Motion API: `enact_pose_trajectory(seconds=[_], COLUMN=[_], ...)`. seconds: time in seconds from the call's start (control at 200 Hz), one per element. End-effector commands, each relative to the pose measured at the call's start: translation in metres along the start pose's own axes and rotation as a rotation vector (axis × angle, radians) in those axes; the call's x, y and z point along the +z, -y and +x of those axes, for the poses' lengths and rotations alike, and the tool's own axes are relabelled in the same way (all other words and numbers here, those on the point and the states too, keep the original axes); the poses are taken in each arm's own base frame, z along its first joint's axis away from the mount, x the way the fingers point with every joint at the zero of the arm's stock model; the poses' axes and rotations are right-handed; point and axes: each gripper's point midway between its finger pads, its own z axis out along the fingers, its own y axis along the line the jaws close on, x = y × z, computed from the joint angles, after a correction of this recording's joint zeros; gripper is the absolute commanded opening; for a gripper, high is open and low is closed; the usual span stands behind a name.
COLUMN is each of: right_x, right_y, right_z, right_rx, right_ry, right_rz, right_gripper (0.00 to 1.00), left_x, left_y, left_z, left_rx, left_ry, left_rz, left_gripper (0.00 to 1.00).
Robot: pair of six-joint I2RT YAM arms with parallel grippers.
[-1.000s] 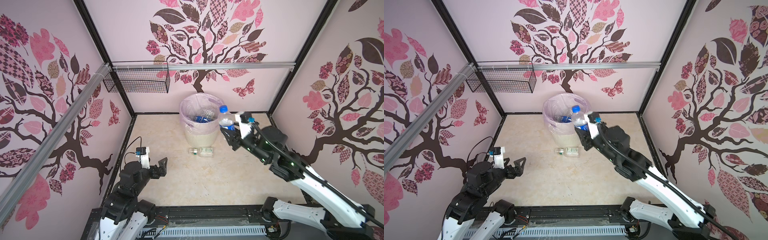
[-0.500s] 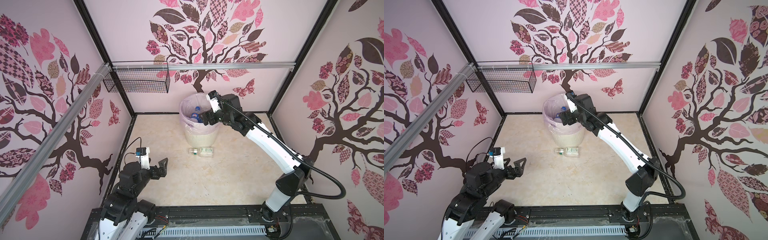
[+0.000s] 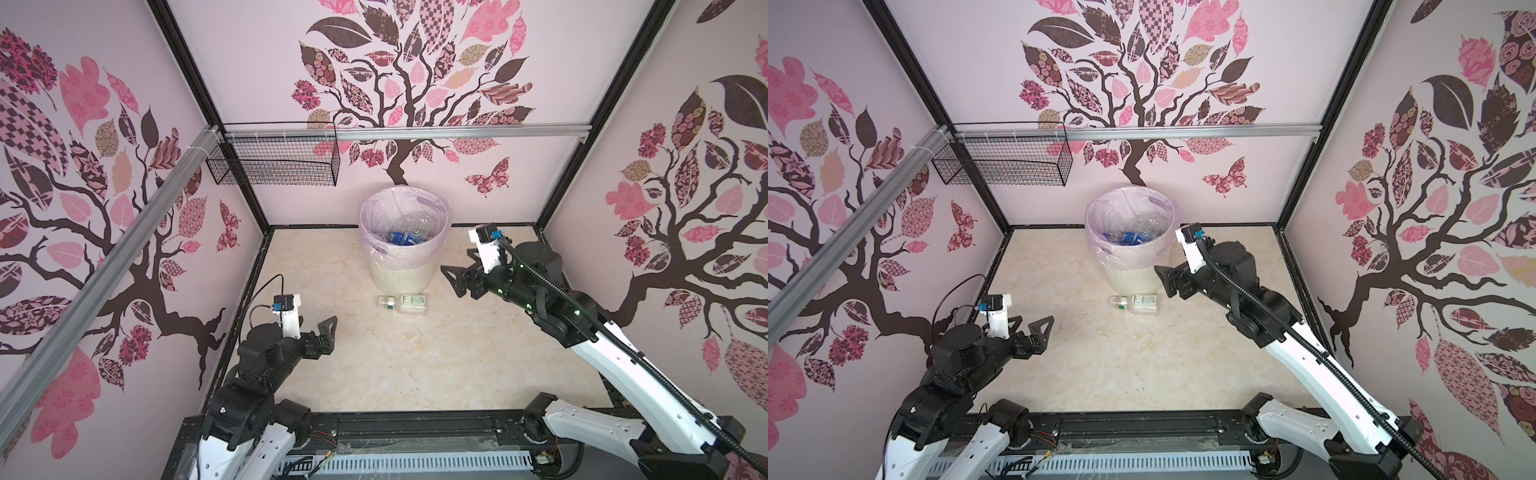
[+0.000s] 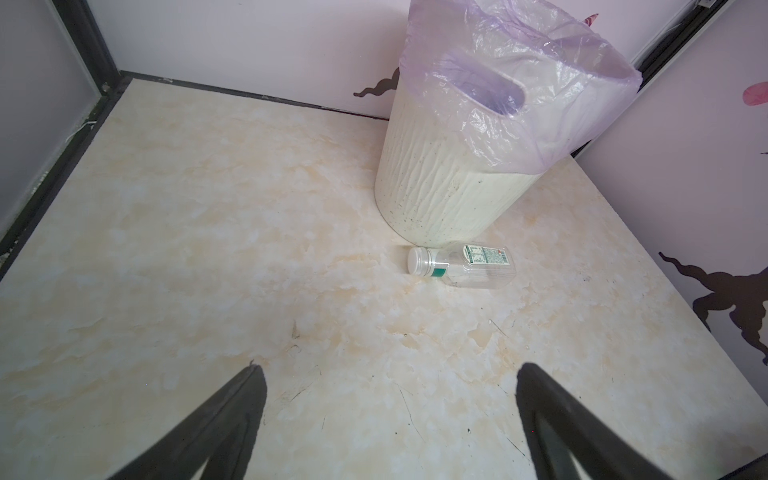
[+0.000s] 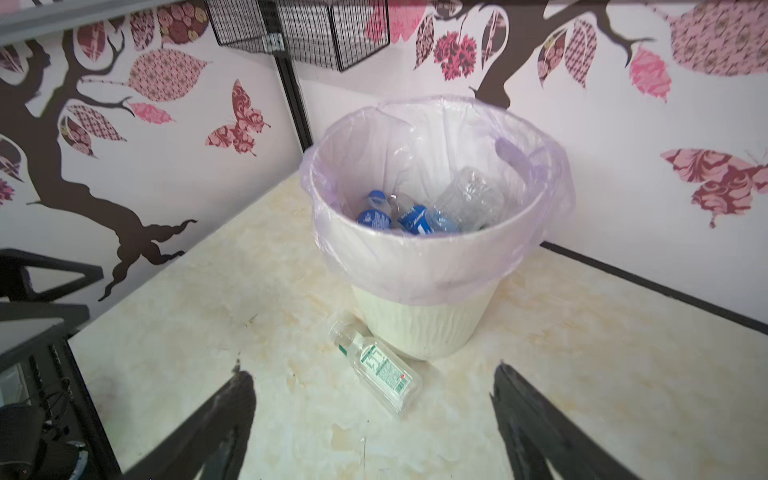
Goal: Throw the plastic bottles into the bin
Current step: 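Withdraw the right gripper from the bin and lower it toward the green-labelled bottle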
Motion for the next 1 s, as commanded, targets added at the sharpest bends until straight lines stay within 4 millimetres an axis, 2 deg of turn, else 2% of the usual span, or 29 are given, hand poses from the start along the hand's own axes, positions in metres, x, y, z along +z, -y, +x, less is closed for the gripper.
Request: enact_pose_trajectory(seconds=[0.0, 0.075, 0.175, 0.32, 0.445, 0.665, 0.996], right_x=[0.004, 0.01, 0.027, 0.06, 0.087, 0.13, 0.175], right_y=[0.002, 0.004, 0.002, 0.006, 0.006, 0.01, 0.039], right_z=[0.045, 0.07, 0.099, 0.128, 0.146, 0.157, 0.155], right_rx=[0.035, 0.084, 0.192, 0.315, 0.335, 0.354, 0.426], right_ry=[-0.09, -0.126, -0.144, -0.156, -0.203, -0.213, -0.106], right_rz=[-0.001, 0.003, -0.017, -0.012, -0.013, -0.028, 0.028], right_gripper=[0.9, 0.88, 0.79, 0.71, 0.68, 0.63, 0.56], left_x=[0.007, 0.007, 0.007, 0.005, 0.002, 0.001, -0.001], left_y=[-0.001, 0.0, 0.0, 0.0, 0.001, 0.002, 0.002], left_z=[0.005, 0.005, 0.005, 0.005, 0.004, 0.003, 0.003], left_rx=[-0.004, -0.007, -0.007, -0.011, -0.012, -0.01, -0.009], left_ry=[-0.014, -0.019, -0.02, -0.011, 0.004, 0.009, 0.014], left_rz=[0.001, 0.003, 0.004, 0.005, 0.012, 0.019, 0.021], left_gripper=[0.98, 0.98, 0.97, 0.97, 0.98, 0.98, 0.97])
